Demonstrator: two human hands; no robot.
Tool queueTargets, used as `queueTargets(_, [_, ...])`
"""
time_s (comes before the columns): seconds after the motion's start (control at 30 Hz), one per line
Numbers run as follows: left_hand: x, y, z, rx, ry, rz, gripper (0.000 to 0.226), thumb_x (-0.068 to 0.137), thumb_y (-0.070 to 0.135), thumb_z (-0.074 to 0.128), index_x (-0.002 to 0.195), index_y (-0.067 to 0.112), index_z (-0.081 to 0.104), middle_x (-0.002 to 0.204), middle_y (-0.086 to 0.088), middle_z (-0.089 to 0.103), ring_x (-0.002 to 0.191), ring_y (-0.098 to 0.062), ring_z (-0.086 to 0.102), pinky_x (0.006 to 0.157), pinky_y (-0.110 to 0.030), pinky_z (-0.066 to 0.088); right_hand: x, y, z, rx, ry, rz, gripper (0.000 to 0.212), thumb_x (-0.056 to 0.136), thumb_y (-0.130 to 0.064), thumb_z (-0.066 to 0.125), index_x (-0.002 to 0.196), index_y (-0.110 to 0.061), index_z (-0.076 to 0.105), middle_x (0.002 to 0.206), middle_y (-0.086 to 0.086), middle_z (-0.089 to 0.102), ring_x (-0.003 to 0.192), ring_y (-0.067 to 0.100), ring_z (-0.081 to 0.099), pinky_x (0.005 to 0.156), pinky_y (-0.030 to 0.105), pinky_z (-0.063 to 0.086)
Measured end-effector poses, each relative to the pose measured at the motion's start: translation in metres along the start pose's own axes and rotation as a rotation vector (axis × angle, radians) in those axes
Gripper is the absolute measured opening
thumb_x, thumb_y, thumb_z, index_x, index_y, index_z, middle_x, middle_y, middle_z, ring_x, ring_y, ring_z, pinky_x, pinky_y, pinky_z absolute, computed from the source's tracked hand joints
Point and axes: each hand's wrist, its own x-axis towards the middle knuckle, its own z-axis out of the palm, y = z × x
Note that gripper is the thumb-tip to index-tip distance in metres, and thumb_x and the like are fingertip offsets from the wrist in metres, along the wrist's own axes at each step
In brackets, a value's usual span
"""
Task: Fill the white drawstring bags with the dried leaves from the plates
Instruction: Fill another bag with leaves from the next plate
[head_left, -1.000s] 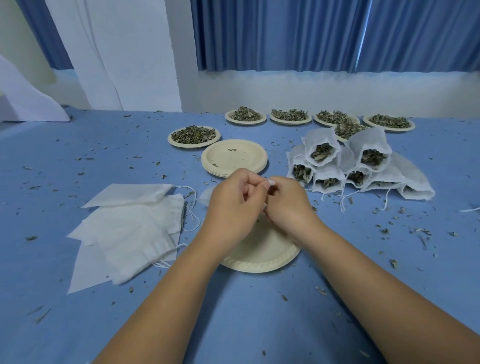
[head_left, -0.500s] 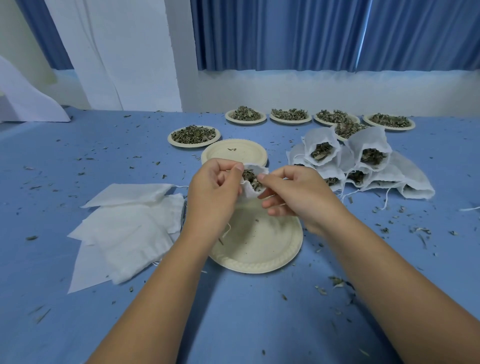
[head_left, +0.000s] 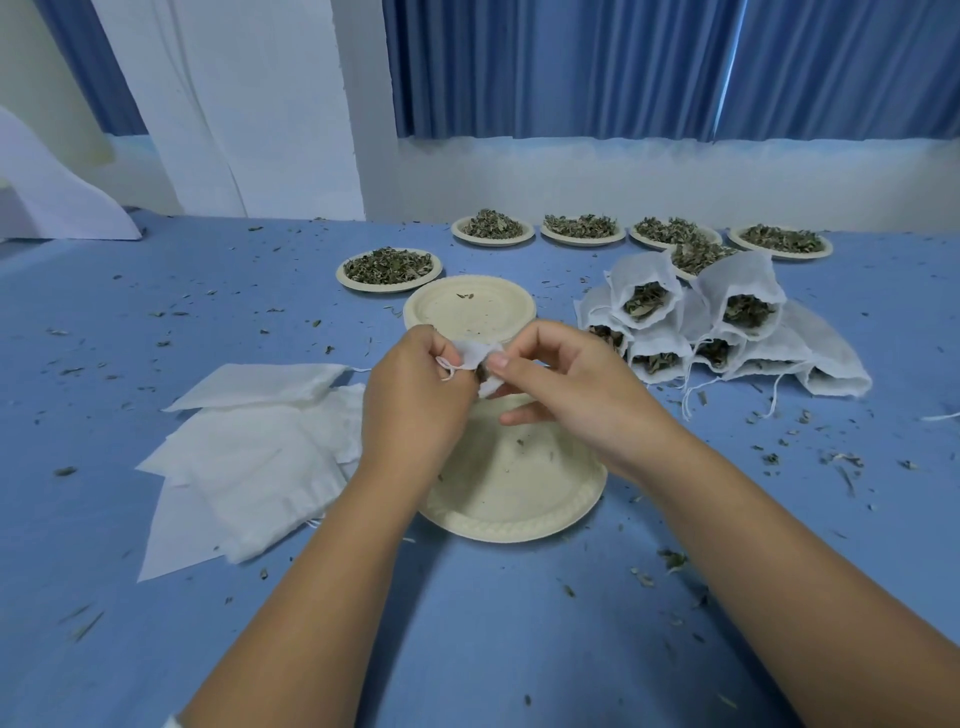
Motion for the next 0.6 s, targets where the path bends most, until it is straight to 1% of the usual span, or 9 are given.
queueTargets(0.07, [0.001, -0.002, 0.0, 0.014, -0.002, -0.017, 0.024, 0.083, 0.021, 0.066, 0.072, 0.029, 0.046, 0.069, 0.014, 0.05, 0.063, -0.001, 0.048, 0.054, -0.01, 0.035, 0.0, -0.002, 0.002, -0.028, 0.006, 0.016, 0.016, 0.093, -0.019, 0.065, 0.081, -0.01, 0.063, 0.081, -0.004, 0.068, 0.08, 0.01, 0.071, 0.061, 0.027, 0.058])
queueTargets(0.13, [0.002, -0.002, 0.0, -0.018, -0.03, -0.038, 0.022, 0.082, 0.022, 0.066, 0.073, 0.028, 0.047, 0.067, 0.013, 0.051, 0.062, -0.003, 0.048, 0.052, -0.015, 0.032, -0.001, -0.007, -0.003, -0.15, 0.015, 0.089, 0.021, 0.097, -0.024, 0.06, 0.082, -0.01, 0.066, 0.081, 0.001, 0.068, 0.071, 0.015, 0.07, 0.058, 0.031, 0.058])
queueTargets(0.17, [0.003, -0.001, 0.0, -0.057, -0.047, -0.056, 0.019, 0.081, 0.024, 0.067, 0.074, 0.028, 0.05, 0.065, 0.013, 0.052, 0.06, -0.005, 0.049, 0.051, -0.017, 0.033, -0.002, -0.008, -0.007, -0.286, 0.012, 0.133, 0.025, 0.099, -0.025, 0.055, 0.083, -0.01, 0.067, 0.082, 0.004, 0.07, 0.068, 0.02, 0.068, 0.06, 0.036, 0.058])
queueTargets(0.23, [0.004, 0.0, 0.0, -0.16, -0.088, -0.086, 0.014, 0.08, 0.026, 0.07, 0.076, 0.028, 0.056, 0.057, 0.016, 0.053, 0.053, -0.003, 0.049, 0.048, -0.015, 0.037, -0.004, -0.009, -0.013, -0.692, -0.059, 0.168, 0.023, 0.098, -0.019, 0.051, 0.087, -0.01, 0.069, 0.087, 0.007, 0.072, 0.075, 0.026, 0.068, 0.071, 0.04, 0.056])
queueTargets(0.3, [0.003, 0.001, 0.0, -0.229, -0.13, -0.089, 0.012, 0.081, 0.026, 0.071, 0.079, 0.029, 0.059, 0.05, 0.019, 0.051, 0.047, 0.002, 0.046, 0.048, -0.013, 0.037, -0.008, -0.008, -0.013, -1.011, -0.187, 0.177, 0.015, 0.091, -0.012, 0.056, 0.094, -0.014, 0.071, 0.093, 0.001, 0.07, 0.087, 0.021, 0.067, 0.081, 0.037, 0.055])
queueTargets(0.33, [0.003, 0.001, 0.0, -0.249, -0.145, -0.09, 0.012, 0.081, 0.027, 0.071, 0.081, 0.029, 0.06, 0.049, 0.019, 0.051, 0.046, 0.003, 0.046, 0.051, -0.016, 0.037, -0.009, -0.008, -0.011, -1.08, -0.238, 0.196, 0.016, 0.089, -0.009, 0.059, 0.097, -0.016, 0.071, 0.097, -0.001, 0.069, 0.091, 0.019, 0.066, 0.085, 0.036, 0.054])
queueTargets(0.4, [0.002, 0.002, 0.0, -0.279, -0.159, -0.088, 0.009, 0.083, 0.027, 0.07, 0.083, 0.029, 0.062, 0.05, 0.018, 0.052, 0.047, 0.001, 0.046, 0.057, -0.023, 0.039, -0.01, -0.009, -0.008, -1.12, -0.281, 0.234, 0.02, 0.087, -0.006, 0.062, 0.097, -0.02, 0.071, 0.102, -0.002, 0.066, 0.095, 0.018, 0.065, 0.088, 0.035, 0.054])
queueTargets(0.47, [0.002, 0.003, 0.001, -0.297, -0.164, -0.079, 0.005, 0.085, 0.027, 0.068, 0.085, 0.029, 0.063, 0.05, 0.017, 0.051, 0.047, -0.001, 0.046, 0.06, -0.026, 0.039, -0.011, -0.011, -0.005, -1.14, -0.288, 0.224, 0.023, 0.087, -0.003, 0.059, 0.091, -0.024, 0.069, 0.104, 0.0, 0.065, 0.094, 0.02, 0.065, 0.088, 0.035, 0.053])
queueTargets(0.6, [0.001, 0.006, -0.002, -0.321, -0.137, -0.041, 0.003, 0.087, 0.023, 0.065, 0.087, 0.026, 0.064, 0.051, 0.017, 0.047, 0.048, -0.003, 0.043, 0.057, -0.023, 0.038, -0.013, -0.01, -0.001, -1.131, -0.302, 0.192, 0.029, 0.087, 0.001, 0.049, 0.084, -0.024, 0.063, 0.096, -0.003, 0.061, 0.093, 0.018, 0.063, 0.081, 0.027, 0.05])
